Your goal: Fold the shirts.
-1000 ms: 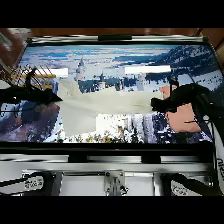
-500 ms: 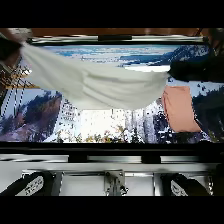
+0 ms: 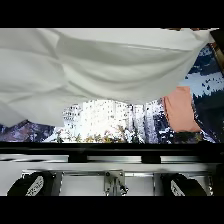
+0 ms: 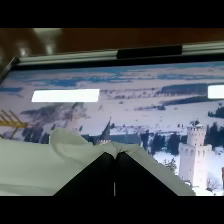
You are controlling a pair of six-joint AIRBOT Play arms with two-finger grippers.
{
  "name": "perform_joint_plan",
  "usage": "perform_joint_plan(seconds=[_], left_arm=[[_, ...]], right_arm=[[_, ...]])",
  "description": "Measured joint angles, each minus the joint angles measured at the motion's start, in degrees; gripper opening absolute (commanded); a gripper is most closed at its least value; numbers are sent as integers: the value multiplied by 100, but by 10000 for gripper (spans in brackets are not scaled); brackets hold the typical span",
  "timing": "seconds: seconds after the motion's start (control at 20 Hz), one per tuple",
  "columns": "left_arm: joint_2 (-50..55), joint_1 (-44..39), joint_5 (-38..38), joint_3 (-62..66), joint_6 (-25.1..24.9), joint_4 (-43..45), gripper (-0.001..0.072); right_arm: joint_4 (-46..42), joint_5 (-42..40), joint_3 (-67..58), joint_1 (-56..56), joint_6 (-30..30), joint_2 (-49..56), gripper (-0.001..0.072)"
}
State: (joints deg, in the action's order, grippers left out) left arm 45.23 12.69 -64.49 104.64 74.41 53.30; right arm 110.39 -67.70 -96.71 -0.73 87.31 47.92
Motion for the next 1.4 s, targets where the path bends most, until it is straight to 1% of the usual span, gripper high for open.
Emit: perform_joint_plan(seconds=[0.1, 0.2, 0.35, 0.45, 0.55, 0.8, 0.9, 1.05, 1.2, 1.3, 1.4], left_arm=[[-46, 0, -400, -20, 105, 188, 29], [-173, 0, -503, -20, 129, 238, 28], [-380, 2, -243, -31, 52, 343, 29], [-501, 0, -66, -31, 31, 330, 28], [-516, 0, -33, -35, 48, 361, 28], [-557, 0, -382, -37, 138, 483, 28], [-645, 2, -225, -42, 68, 483, 28], [-907, 0, 295, -33, -7, 393, 28], [-1228, 2, 518, -35, -24, 387, 28], [-1421, -2, 527, -31, 81, 455, 29], [-1504, 2, 184, -37, 280, 796, 29]], right_arm=[[33, -111, -26, -2, -61, -98, 43], [92, -181, -37, -2, -81, -166, 43], [175, 90, -50, -7, -66, -323, 43], [173, 439, -50, -7, -46, -424, 43], [173, 688, -55, -7, -24, -487, 43], [173, 518, -52, -7, -13, -542, 43], [168, 551, -50, -7, 50, -601, 43], [173, 859, -52, -7, 146, -796, 42], [175, 1019, -55, -7, 186, -1086, 42], [155, 1043, -55, -7, 181, -1270, 42], [79, 960, -57, -7, 76, -1364, 42]])
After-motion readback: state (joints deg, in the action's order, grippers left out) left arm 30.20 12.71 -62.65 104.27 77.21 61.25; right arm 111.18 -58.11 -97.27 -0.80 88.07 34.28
